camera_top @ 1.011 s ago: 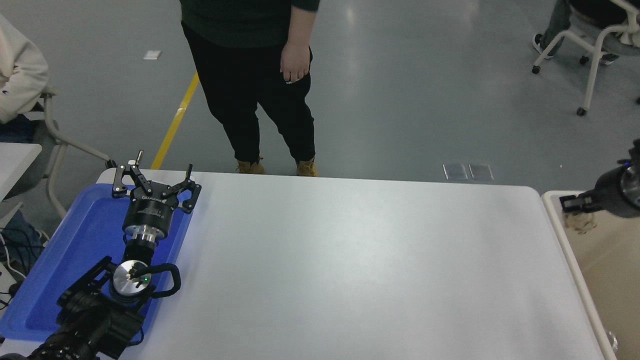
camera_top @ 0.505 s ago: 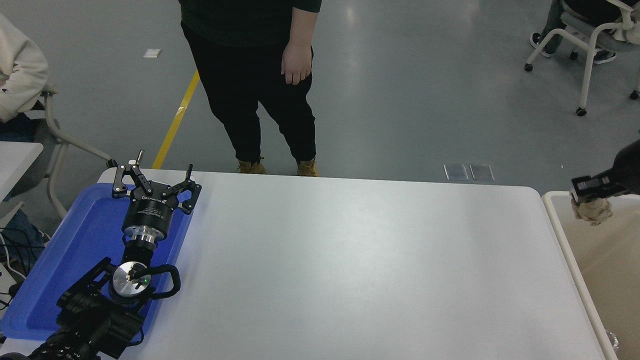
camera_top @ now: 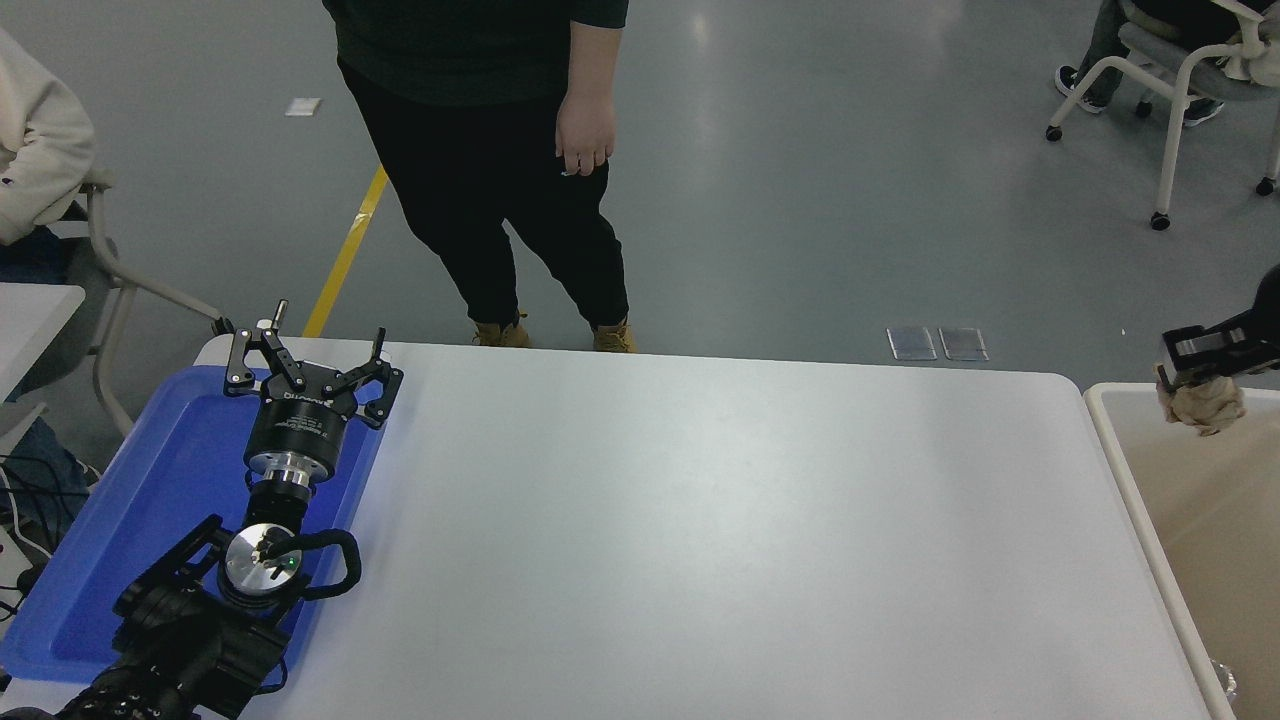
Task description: Pick up paper ball place in dustbin
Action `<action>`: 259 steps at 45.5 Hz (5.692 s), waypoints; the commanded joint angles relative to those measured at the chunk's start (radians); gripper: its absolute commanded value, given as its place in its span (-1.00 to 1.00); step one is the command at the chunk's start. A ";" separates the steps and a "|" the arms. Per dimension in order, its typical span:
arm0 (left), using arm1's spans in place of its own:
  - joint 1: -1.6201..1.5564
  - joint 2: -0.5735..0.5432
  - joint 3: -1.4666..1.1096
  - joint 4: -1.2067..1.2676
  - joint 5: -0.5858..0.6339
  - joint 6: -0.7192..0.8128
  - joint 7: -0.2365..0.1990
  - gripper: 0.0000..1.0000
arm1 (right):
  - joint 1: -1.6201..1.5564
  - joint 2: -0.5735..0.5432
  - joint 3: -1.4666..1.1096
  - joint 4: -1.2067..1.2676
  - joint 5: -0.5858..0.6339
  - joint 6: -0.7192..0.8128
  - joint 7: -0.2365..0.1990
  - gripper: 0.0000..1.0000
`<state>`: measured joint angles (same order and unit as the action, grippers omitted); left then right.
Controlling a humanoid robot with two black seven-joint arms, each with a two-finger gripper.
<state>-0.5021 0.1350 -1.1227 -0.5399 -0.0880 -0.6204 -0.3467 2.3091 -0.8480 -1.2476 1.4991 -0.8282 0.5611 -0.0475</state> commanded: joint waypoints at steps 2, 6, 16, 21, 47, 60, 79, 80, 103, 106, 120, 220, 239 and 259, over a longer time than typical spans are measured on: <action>0.001 0.000 0.001 0.000 -0.001 0.001 -0.002 1.00 | -0.022 -0.106 0.011 -0.111 -0.141 0.003 0.003 -1.00; 0.001 0.000 0.001 0.000 -0.003 0.001 -0.002 1.00 | -0.065 -0.140 0.014 -0.175 -0.175 0.003 0.006 -1.00; -0.001 0.000 0.000 0.000 -0.003 0.001 -0.002 1.00 | -0.238 -0.238 0.128 -0.283 -0.192 -0.003 0.008 -1.00; -0.001 0.000 0.000 0.000 -0.003 0.001 -0.002 1.00 | -0.371 -0.284 0.247 -0.329 -0.232 -0.010 0.008 -1.00; -0.001 0.000 0.000 0.000 -0.003 0.001 -0.002 1.00 | -1.194 -0.204 0.890 -0.681 -0.281 -0.292 0.008 -1.00; -0.001 0.000 0.000 0.000 -0.003 0.001 -0.002 1.00 | -1.413 -0.034 0.901 -0.870 -0.256 -0.489 0.015 -1.00; -0.001 0.000 0.000 0.001 -0.003 0.002 -0.002 1.00 | -1.645 0.139 1.005 -0.976 -0.204 -0.635 0.017 -1.00; -0.001 0.000 0.000 0.000 -0.003 0.002 -0.002 1.00 | -1.655 0.141 1.014 -0.984 -0.204 -0.638 0.017 -1.00; -0.001 0.000 0.000 0.000 -0.003 0.002 -0.003 1.00 | -1.669 0.153 1.093 -0.926 -0.198 -0.676 0.050 0.94; -0.001 0.000 0.000 0.000 -0.003 0.002 -0.002 1.00 | -1.665 0.150 1.122 -0.909 -0.198 -0.675 0.063 0.97; -0.001 0.000 0.000 0.001 -0.003 0.002 -0.003 1.00 | -1.617 0.124 1.131 -0.904 -0.197 -0.658 0.066 0.99; -0.001 0.000 0.000 0.000 -0.003 0.001 -0.002 1.00 | -1.594 0.322 1.944 -0.741 0.943 -0.510 0.124 1.00; -0.001 0.000 0.001 0.000 -0.003 0.001 -0.002 1.00 | -1.663 0.464 1.985 -0.879 0.949 -0.333 0.199 1.00; -0.001 0.000 0.001 0.000 -0.003 0.001 -0.002 1.00 | -1.694 0.492 1.985 -1.016 1.107 -0.199 0.189 1.00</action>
<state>-0.5032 0.1350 -1.1216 -0.5400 -0.0896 -0.6198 -0.3482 0.6332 -0.3746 0.7347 0.5580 0.2112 0.2955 0.1433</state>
